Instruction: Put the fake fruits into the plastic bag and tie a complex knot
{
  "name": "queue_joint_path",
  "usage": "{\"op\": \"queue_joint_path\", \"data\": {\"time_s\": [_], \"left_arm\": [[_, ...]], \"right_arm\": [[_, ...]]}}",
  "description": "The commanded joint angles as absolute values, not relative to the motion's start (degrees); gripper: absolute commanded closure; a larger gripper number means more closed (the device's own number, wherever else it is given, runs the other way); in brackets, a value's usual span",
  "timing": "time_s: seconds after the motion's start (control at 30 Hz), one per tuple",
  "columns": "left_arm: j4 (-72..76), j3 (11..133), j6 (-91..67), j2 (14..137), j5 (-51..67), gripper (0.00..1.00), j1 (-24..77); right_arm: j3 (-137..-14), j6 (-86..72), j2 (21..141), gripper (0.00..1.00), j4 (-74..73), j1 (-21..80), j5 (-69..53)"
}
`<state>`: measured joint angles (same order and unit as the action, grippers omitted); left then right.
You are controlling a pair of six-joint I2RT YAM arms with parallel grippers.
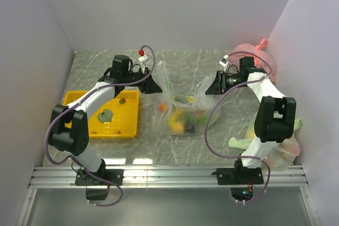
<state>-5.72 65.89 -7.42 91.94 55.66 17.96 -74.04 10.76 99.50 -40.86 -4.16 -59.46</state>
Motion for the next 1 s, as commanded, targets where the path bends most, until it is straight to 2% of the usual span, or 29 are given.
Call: {"op": "queue_joint_path", "data": {"time_s": [0.0, 0.13, 0.2, 0.3, 0.5, 0.7, 0.8, 0.9, 0.97], "left_arm": [[-5.62, 69.96, -7.74, 92.37, 58.09, 0.75, 18.81], [-9.13, 72.33, -4.14, 91.58, 59.15, 0.9, 19.95], [-11.51, 73.12, -3.08, 91.32, 59.59, 0.96, 20.39], [-14.76, 75.66, -0.62, 91.84, 59.77, 0.99, 22.93], [-13.19, 79.53, 1.23, 94.92, 57.4, 0.99, 28.29], [-14.14, 85.86, 0.7, 102.55, 53.97, 0.99, 31.81], [-12.84, 86.92, -2.89, 104.23, 52.21, 1.0, 31.99], [-11.78, 86.4, -4.04, 105.2, 51.42, 1.0, 31.99], [-10.38, 86.13, -5.09, 105.29, 50.89, 0.99, 31.99]], "right_arm": [[-76.64, 10.63, 98.88, 0.6, -38.41, -0.8, -62.93], [-76.55, 9.75, 97.56, 0.92, -35.6, 1.84, -62.67], [-76.55, 9.58, 96.86, 0.97, -34.81, 2.55, -62.32], [-76.55, 11.68, 95.1, 1.0, -34.54, 5.09, -61.18], [-77.08, 14.59, 94.13, 1.0, -35.86, 9.92, -62.14], [-79.45, 18.71, 94.92, 1.0, -41.12, 10.55, -64.51], [-79.72, 23.28, 94.14, 0.9, -45.87, 10.28, -65.13], [-78.23, 25.57, 92.38, 0.65, -47.99, 8.88, -65.83], [-76.29, 25.31, 91.41, 0.41, -47.29, 7.74, -65.92]]}}
